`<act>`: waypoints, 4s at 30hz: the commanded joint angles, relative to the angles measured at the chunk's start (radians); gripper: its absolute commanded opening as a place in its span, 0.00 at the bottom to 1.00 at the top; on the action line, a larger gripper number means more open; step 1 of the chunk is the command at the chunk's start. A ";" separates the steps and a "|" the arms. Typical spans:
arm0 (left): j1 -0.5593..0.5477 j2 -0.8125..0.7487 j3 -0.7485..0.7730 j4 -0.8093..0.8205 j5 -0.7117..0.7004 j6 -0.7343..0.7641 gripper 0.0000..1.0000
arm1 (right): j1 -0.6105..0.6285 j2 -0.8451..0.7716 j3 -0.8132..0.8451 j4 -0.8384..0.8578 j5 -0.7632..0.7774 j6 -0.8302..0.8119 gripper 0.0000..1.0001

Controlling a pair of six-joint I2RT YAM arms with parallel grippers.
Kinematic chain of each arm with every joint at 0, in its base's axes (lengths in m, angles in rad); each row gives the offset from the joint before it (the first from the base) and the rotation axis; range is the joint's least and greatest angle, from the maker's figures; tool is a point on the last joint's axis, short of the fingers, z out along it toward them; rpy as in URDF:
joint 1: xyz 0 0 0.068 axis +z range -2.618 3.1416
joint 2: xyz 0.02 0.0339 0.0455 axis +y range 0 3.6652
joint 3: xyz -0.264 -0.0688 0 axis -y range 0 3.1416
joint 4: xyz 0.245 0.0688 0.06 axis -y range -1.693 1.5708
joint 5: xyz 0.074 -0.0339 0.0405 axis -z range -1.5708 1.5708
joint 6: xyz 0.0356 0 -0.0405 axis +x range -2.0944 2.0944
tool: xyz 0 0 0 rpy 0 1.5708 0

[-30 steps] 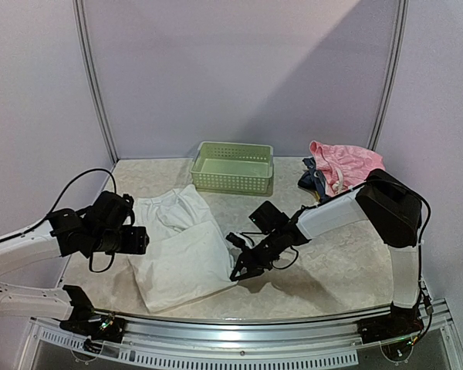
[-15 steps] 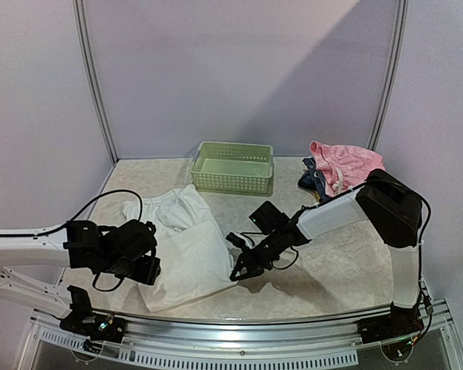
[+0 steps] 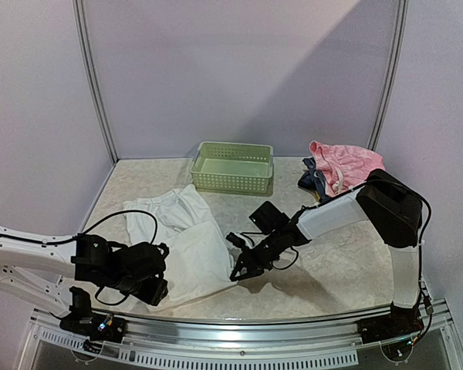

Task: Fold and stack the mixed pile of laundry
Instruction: Pick up the 2/3-rectangle-folded T-shirt from the center of the board, then fold the 2/3-rectangle-folded T-shirt at the center of the board.

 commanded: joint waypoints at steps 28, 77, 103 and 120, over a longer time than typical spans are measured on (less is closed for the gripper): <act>-0.143 -0.118 -0.024 -0.118 0.068 -0.108 0.52 | 0.011 0.027 -0.029 -0.042 0.097 -0.008 0.00; -0.197 0.107 0.143 -0.119 0.076 -0.011 0.00 | 0.011 -0.177 -0.034 -0.302 0.231 -0.071 0.00; -0.020 -0.040 0.327 -0.261 -0.280 0.101 0.00 | -0.049 -0.146 0.591 -0.724 0.544 -0.107 0.00; 0.352 -0.057 0.310 -0.161 -0.292 0.235 0.00 | -0.102 0.227 1.200 -0.827 0.518 -0.232 0.00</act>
